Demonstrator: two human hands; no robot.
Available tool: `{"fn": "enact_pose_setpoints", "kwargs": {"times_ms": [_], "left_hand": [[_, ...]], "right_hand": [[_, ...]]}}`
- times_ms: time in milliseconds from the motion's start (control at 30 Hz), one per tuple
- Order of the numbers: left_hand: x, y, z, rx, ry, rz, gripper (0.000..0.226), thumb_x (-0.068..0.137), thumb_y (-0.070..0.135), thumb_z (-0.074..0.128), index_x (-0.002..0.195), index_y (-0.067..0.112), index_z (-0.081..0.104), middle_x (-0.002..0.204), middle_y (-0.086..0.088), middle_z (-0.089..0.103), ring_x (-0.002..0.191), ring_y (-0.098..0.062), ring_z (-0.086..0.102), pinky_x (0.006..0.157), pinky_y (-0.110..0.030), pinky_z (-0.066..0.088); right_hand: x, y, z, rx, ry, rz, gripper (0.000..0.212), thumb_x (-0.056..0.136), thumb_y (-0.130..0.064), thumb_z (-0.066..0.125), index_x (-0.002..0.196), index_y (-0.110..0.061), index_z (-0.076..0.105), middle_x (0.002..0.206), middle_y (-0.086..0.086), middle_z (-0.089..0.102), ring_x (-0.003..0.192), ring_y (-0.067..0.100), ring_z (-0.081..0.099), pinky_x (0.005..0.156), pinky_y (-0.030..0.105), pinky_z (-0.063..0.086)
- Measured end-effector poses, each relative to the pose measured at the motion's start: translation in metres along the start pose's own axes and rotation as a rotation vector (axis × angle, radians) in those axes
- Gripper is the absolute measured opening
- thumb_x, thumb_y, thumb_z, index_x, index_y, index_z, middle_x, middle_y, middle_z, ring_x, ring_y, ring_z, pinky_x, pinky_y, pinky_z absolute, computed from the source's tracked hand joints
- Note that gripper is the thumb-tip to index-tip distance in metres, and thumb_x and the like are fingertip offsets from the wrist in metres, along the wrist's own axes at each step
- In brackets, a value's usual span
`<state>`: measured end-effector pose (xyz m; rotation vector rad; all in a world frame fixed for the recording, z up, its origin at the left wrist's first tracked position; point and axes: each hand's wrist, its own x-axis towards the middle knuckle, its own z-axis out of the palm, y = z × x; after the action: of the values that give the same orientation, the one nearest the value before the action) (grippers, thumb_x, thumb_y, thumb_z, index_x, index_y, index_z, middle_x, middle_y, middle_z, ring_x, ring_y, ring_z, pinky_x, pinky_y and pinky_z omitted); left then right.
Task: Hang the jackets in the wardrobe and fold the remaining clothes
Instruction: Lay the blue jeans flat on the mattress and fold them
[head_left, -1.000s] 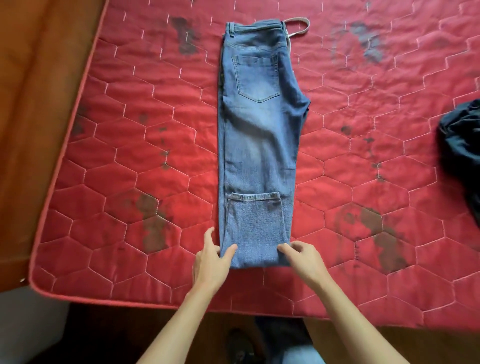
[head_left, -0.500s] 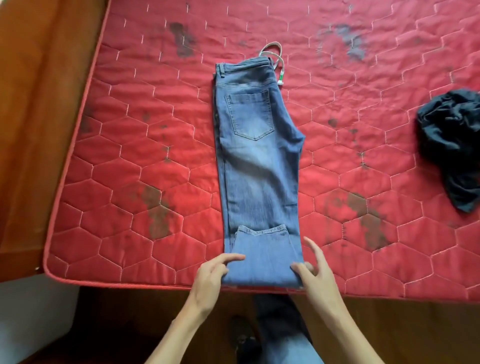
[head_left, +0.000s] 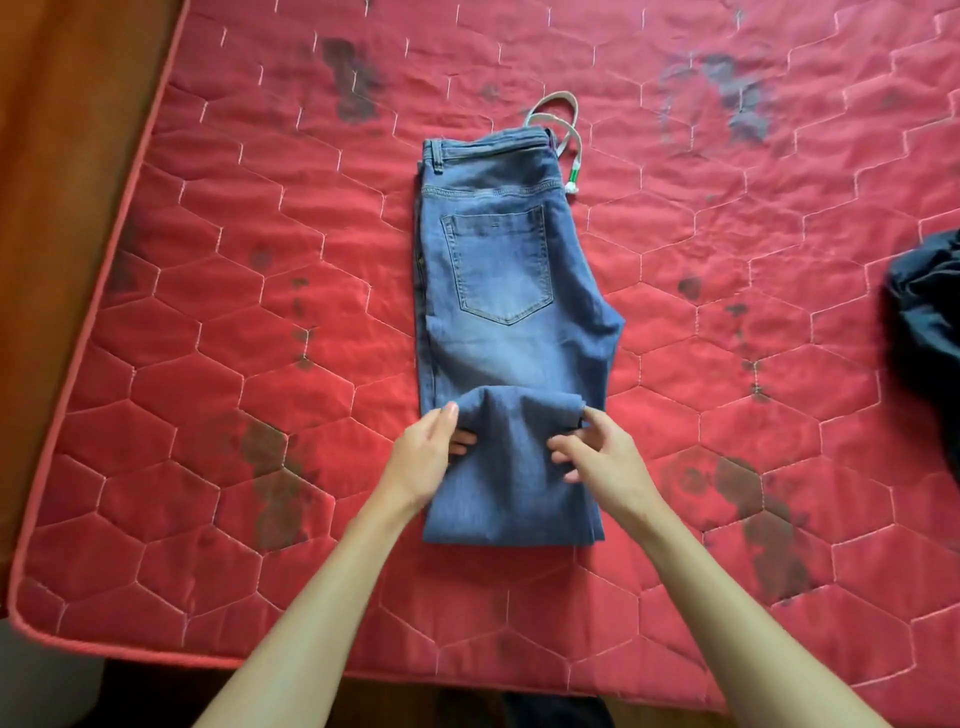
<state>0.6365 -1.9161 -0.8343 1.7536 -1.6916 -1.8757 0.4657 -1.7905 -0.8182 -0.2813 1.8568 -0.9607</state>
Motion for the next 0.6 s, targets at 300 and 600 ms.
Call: {"fn": "enact_pose_setpoints", "kwargs": {"times_ms": [300,600], "left_hand": [[-0.030,-0.036,0.025,0.628,0.310,-0.007,0.076,0.082,0.054,0.071,0.143,0.020,0.039,0.126,-0.007,0.045,0.117,-0.029,0.051,0.093,-0.040,0.044],[-0.064,-0.063,0.021,0.549,0.245,-0.117,0.058,0.084,0.055,0.068,0.124,0.022,0.042,0.112,-0.015,0.068,0.107,-0.041,0.062,0.087,-0.042,0.046]], "right_hand": [[-0.004,0.049,0.004,-0.420,0.238,0.091,0.065,0.083,-0.029,0.073,0.139,-0.009,0.048,0.129,0.014,0.053,0.124,0.031,0.046,0.108,0.041,0.037],[-0.047,0.070,0.009,-0.390,0.141,0.179,0.054,0.088,-0.036,0.069,0.131,-0.011,0.048,0.126,0.012,0.065,0.120,0.032,0.058,0.094,0.036,0.043]]}}
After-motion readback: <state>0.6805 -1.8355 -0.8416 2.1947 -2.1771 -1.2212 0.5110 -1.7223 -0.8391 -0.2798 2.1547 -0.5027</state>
